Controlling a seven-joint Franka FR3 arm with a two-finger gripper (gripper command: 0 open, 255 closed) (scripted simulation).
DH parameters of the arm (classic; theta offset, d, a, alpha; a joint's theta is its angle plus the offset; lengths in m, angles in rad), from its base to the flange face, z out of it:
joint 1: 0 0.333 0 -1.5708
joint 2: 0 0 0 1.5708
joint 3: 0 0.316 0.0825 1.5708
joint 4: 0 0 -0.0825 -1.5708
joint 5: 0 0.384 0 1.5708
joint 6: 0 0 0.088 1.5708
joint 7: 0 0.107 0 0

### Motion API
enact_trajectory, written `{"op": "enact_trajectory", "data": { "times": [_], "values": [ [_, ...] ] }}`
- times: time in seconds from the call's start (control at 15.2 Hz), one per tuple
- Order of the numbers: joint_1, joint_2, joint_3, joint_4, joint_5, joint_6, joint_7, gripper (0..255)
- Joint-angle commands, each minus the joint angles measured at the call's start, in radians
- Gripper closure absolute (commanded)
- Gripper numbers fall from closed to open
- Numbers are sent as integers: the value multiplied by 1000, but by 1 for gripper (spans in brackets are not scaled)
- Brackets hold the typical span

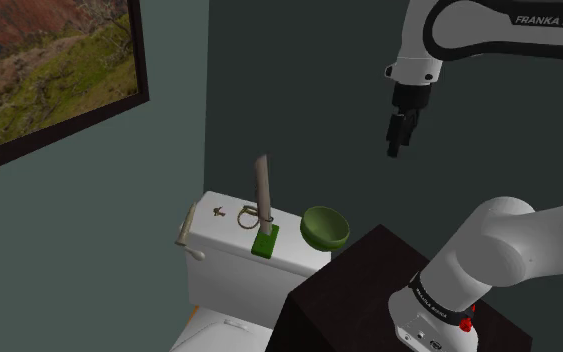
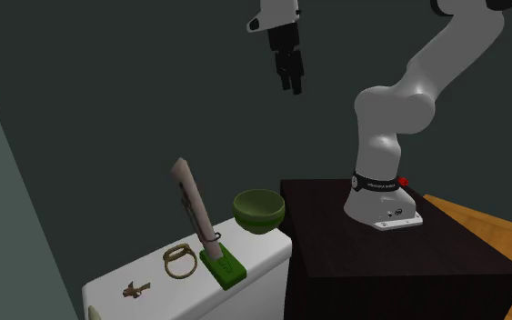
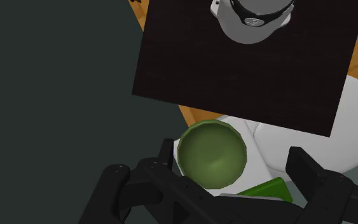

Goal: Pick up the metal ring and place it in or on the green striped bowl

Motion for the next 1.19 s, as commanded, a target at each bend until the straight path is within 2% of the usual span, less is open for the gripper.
{"op": "enact_trajectory", "data": {
  "times": [0.0,0.59,1.12],
  "values": [
    [0,0,0,0,0,0,0,0],
    [39,156,69,-138,79,348,128,0],
    [67,407,134,-155,119,669,233,0]
  ]
}}
